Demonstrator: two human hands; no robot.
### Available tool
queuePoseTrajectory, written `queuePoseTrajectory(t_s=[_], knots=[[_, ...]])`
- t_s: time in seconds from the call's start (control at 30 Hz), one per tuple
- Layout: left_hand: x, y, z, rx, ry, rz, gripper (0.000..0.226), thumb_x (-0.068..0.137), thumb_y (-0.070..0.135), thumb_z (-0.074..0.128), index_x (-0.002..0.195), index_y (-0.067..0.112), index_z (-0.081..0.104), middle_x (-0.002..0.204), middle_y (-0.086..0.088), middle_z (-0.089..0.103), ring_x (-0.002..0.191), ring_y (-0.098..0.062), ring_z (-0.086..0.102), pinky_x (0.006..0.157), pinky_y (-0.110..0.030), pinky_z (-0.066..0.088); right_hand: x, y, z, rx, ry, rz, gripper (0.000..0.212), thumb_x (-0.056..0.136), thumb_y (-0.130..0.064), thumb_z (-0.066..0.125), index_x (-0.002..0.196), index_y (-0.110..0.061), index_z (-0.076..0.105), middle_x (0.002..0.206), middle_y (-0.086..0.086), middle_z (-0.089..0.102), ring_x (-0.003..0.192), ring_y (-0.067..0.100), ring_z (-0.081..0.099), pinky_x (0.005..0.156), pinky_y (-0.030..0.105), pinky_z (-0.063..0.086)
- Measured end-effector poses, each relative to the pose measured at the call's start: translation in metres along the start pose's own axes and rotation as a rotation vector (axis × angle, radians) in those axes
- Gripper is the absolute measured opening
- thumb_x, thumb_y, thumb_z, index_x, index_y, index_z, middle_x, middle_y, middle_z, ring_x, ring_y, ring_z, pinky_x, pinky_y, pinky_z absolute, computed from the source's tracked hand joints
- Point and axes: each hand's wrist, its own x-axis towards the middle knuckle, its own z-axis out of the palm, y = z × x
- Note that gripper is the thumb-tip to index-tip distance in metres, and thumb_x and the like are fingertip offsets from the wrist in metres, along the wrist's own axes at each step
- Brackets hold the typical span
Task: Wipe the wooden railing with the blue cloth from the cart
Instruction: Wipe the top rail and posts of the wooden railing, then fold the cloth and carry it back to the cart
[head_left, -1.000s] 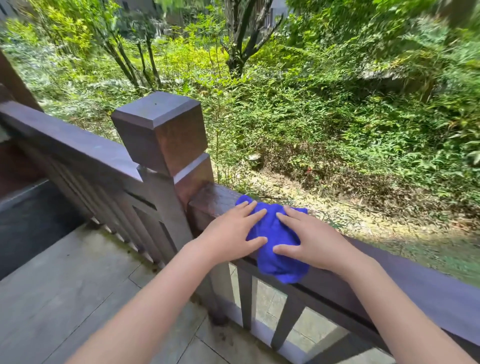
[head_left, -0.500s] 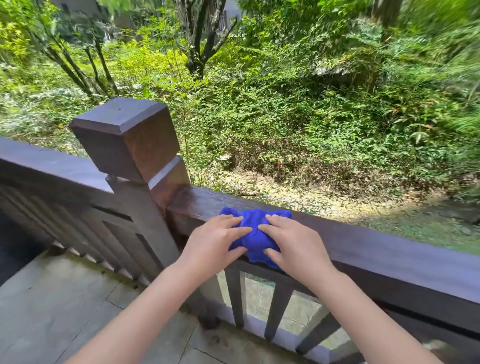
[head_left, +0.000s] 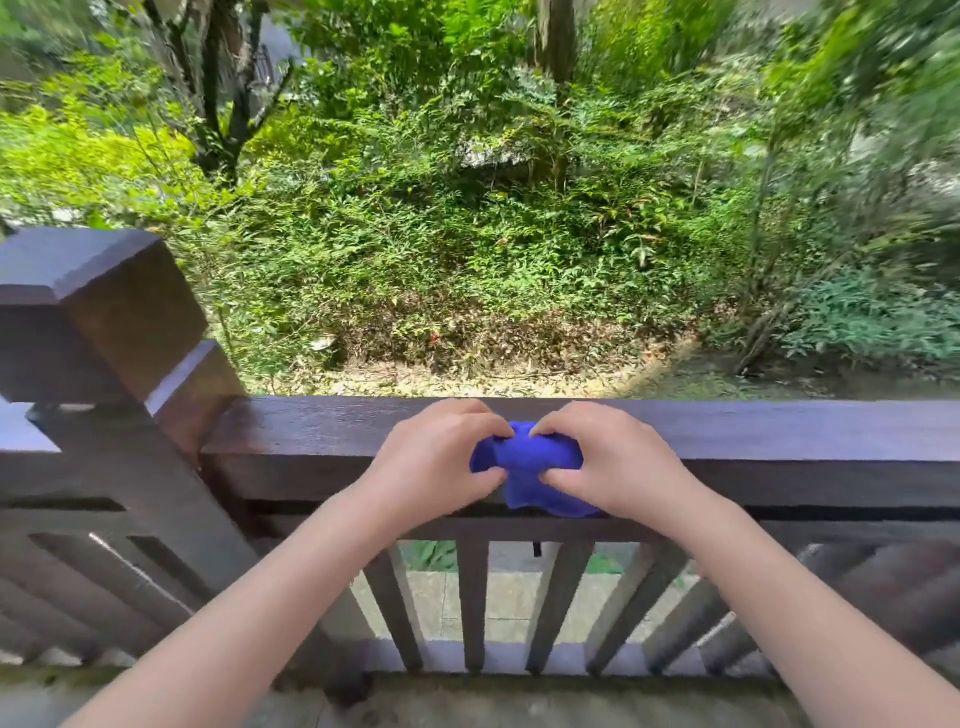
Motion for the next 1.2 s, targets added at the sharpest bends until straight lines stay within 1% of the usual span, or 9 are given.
queuePoseTrajectory(t_s=[0.13, 0.33, 0.5, 0.67, 0.73, 0.8, 0.93, 1.1, 1.2], knots=[[0.034, 0.066, 0.002, -0.029, -0.038, 0.153, 0.030, 0.074, 0.034, 0.062, 0.104, 0.026, 0.061, 0.095, 0.006, 0.063, 0.090, -0.017, 0.056, 0.067, -0.027, 0.041, -0.050, 0.032, -0.048, 0.033, 0.043, 0.122, 0.033, 0.069, -0.025, 0.066, 0.101, -0.030, 0.063, 0.103, -0.005, 0.065, 0.100, 0.017, 0.057, 0.083, 0.037, 0.049], [0.059, 0.207, 0.039, -0.155, -0.104, 0.379, 0.031, 0.073, 0.029, 0.066, 0.103, 0.023, 0.063, 0.100, -0.001, 0.065, 0.093, -0.020, 0.056, 0.072, -0.027, 0.038, -0.184, 0.090, -0.118, 0.070, 0.153, 0.363, 0.029, 0.063, -0.022, 0.070, 0.090, -0.028, 0.061, 0.090, -0.005, 0.064, 0.086, 0.017, 0.059, 0.081, 0.037, 0.051], [0.057, 0.350, 0.075, -0.331, -0.211, 0.551, 0.030, 0.069, 0.022, 0.072, 0.098, 0.018, 0.066, 0.097, -0.006, 0.068, 0.092, -0.020, 0.059, 0.081, -0.029, 0.043, -0.324, 0.128, -0.173, 0.072, 0.221, 0.572, 0.026, 0.064, -0.019, 0.074, 0.082, -0.028, 0.058, 0.084, -0.006, 0.063, 0.080, 0.011, 0.058, 0.072, 0.023, 0.044], [0.049, 0.477, 0.103, -0.383, -0.319, 0.750, 0.027, 0.069, 0.021, 0.072, 0.095, 0.015, 0.067, 0.091, -0.006, 0.068, 0.087, -0.021, 0.060, 0.072, -0.024, 0.039, -0.443, 0.154, -0.216, -0.040, 0.231, 0.758, 0.026, 0.066, -0.019, 0.071, 0.090, -0.022, 0.063, 0.085, -0.009, 0.060, 0.078, 0.005, 0.053, 0.062, 0.002, 0.037], [0.047, 0.520, 0.113, -0.377, -0.361, 0.840, 0.025, 0.069, 0.021, 0.070, 0.093, 0.015, 0.067, 0.082, -0.002, 0.063, 0.084, -0.020, 0.059, 0.064, -0.021, 0.034, -0.481, 0.161, -0.229, -0.078, 0.251, 0.826, 0.024, 0.065, -0.019, 0.070, 0.088, -0.023, 0.064, 0.081, -0.010, 0.059, 0.076, 0.006, 0.054, 0.061, 0.005, 0.038], [0.048, 0.560, 0.122, -0.367, -0.417, 0.899, 0.022, 0.070, 0.023, 0.068, 0.092, 0.019, 0.067, 0.085, -0.001, 0.065, 0.085, -0.018, 0.059, 0.067, -0.023, 0.039, -0.515, 0.168, -0.240, -0.085, 0.279, 0.900, 0.020, 0.065, -0.020, 0.069, 0.084, -0.026, 0.063, 0.081, -0.010, 0.062, 0.078, 0.009, 0.057, 0.064, 0.014, 0.042], [0.056, 0.629, 0.146, -0.362, -0.555, 0.994, 0.021, 0.071, 0.024, 0.067, 0.092, 0.021, 0.067, 0.093, -0.001, 0.069, 0.088, -0.016, 0.063, 0.078, -0.031, 0.052, -0.574, 0.192, -0.249, -0.093, 0.353, 1.021, 0.019, 0.065, -0.021, 0.070, 0.082, -0.027, 0.063, 0.079, -0.010, 0.062, 0.076, 0.007, 0.057, 0.059, 0.006, 0.039], [0.080, 0.693, 0.194, -0.359, -0.618, 1.109, 0.019, 0.071, 0.022, 0.068, 0.090, 0.022, 0.068, 0.090, -0.001, 0.071, 0.081, -0.013, 0.062, 0.064, -0.016, 0.044, -0.614, 0.245, -0.253, -0.105, 0.382, 1.158, 0.021, 0.066, -0.021, 0.071, 0.085, -0.025, 0.064, 0.079, -0.009, 0.060, 0.076, 0.008, 0.056, 0.069, 0.023, 0.047], [0.112, 0.728, 0.218, -0.344, -0.638, 1.168, 0.018, 0.071, 0.024, 0.069, 0.089, 0.022, 0.068, 0.088, -0.001, 0.071, 0.081, -0.013, 0.063, 0.070, -0.023, 0.049, -0.622, 0.284, -0.267, -0.128, 0.393, 1.205, 0.022, 0.066, -0.021, 0.071, 0.086, -0.025, 0.064, 0.082, -0.008, 0.060, 0.078, 0.009, 0.056, 0.073, 0.024, 0.047]])
